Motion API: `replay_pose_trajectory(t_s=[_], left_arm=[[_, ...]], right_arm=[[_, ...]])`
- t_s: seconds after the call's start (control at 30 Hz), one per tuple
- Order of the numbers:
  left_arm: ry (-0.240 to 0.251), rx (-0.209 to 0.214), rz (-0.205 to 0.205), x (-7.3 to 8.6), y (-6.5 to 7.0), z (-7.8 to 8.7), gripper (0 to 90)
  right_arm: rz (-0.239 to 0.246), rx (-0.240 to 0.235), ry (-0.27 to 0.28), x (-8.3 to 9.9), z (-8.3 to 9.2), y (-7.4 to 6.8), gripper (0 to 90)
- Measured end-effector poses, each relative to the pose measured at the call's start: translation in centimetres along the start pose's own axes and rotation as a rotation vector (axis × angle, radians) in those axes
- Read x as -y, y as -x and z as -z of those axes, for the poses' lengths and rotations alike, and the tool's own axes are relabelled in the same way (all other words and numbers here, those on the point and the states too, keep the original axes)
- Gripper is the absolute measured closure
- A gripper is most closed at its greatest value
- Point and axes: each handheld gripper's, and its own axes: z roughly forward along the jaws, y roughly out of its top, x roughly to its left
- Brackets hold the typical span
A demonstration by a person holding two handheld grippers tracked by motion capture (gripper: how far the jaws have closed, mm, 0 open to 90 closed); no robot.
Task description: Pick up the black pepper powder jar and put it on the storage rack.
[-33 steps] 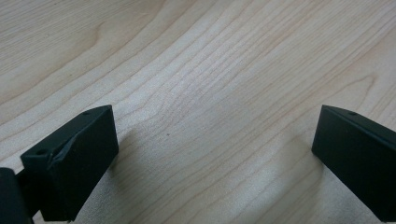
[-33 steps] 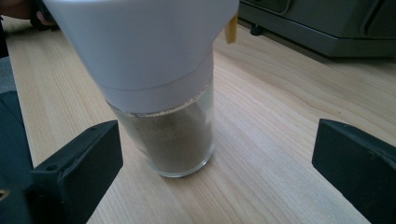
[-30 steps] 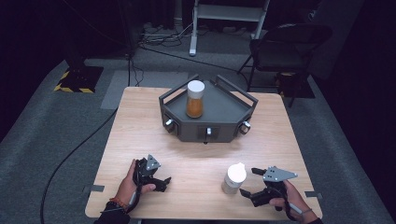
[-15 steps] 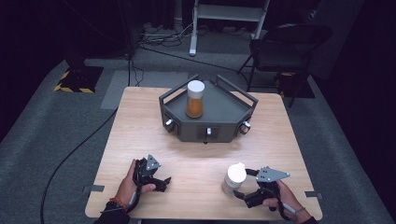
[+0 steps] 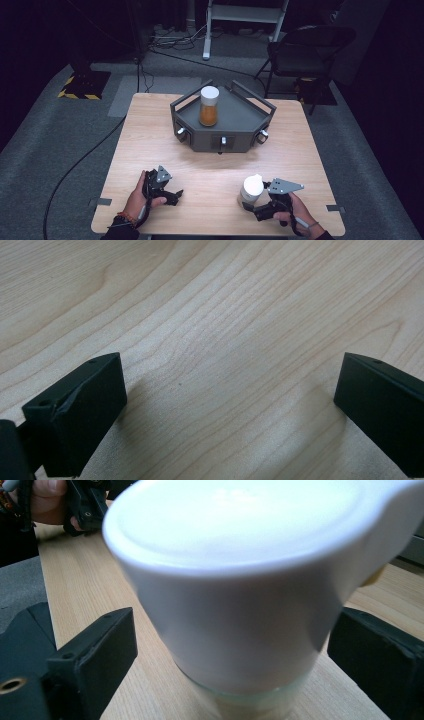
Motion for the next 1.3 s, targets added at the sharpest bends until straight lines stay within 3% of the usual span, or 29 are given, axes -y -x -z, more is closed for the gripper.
replay_pose_trajectory(t_s=[0.13,0.23,0.37,0.9,1.3], left_arm=[[0.0,0.0,0.0,0.0,0.0,0.0,0.4],[0.001,0.0,-0.001,0.0,0.0,0.0,0.4],[0.0,0.0,0.0,0.0,0.0,0.0,0.4],[0.001,0.0,-0.003,0.0,0.0,0.0,0.4],[0.001,0.001,-0.002,0.0,0.0,0.0,0.4]], right_arm=[[-0.011,0.003,0.022,0.2,-0.2,-0.1,13.2],[-0.048,0.004,0.042,0.3,-0.2,-0.2,17.3],[-0.056,0.035,0.054,0.3,-0.4,-0.8,24.8],[-0.041,0.08,0.063,0.2,-0.4,-1.5,27.6],[-0.051,0.145,0.122,-0.6,0.7,-1.6,28.3]])
